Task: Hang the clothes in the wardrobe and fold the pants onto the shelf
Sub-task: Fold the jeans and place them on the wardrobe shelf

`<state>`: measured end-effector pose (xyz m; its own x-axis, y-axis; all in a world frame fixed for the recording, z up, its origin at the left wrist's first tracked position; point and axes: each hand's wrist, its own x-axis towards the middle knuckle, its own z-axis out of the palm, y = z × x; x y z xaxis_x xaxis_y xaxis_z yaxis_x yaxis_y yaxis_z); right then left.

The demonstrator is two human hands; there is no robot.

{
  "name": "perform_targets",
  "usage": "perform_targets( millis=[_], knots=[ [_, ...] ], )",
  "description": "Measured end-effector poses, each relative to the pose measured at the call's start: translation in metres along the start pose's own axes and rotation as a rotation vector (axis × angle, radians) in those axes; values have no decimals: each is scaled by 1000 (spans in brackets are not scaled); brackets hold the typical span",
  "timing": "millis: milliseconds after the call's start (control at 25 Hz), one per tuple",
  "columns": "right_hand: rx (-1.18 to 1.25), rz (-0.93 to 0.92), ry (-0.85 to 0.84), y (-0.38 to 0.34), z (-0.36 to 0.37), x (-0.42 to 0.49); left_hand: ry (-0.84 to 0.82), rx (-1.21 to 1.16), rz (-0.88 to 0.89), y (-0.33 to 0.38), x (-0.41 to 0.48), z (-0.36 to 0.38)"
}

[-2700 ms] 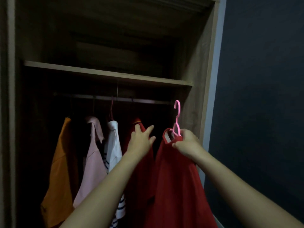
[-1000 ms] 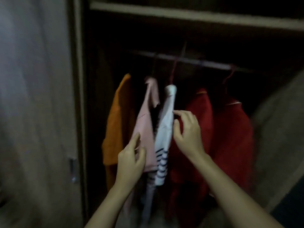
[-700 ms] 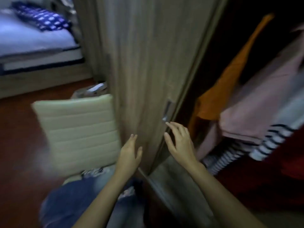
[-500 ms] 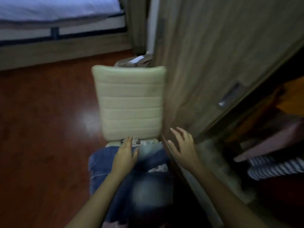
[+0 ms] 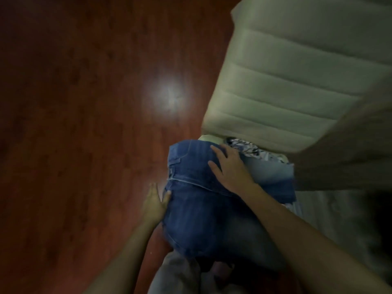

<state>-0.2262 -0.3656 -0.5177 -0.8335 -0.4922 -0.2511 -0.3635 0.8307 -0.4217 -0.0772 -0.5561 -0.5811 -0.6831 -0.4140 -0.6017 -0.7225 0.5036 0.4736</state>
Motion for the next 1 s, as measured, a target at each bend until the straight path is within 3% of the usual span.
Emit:
perform_targets(
  millis=[120,240,360,440,520,680,800,1000],
  knots=[
    [-29,-93,-60,-13,47,57,21,-168,-174,-42,20,28],
    [-64,-56,-125,-15,80,99,-80,-519,-412,-66,40,47],
    [-262,0,-174,-8,107,127,-225,-813,-656,-81,47,62],
    [-343,-15,-163,-6,117,136,-294,-912,-708,-83,42,73],
    [-335,-17,-136,-5,120,144,-258,-1047,-676,-87,45,77],
    [-243,-34,33,-14,116,147,66,-1308,-619,-98,49,65],
    [-77,-18,145,-35,89,134,60,-1445,-414,-88,20,38],
    [21,-164,51,-44,6,72,107,-1350,-161,-36,-43,-6]
  ],
)
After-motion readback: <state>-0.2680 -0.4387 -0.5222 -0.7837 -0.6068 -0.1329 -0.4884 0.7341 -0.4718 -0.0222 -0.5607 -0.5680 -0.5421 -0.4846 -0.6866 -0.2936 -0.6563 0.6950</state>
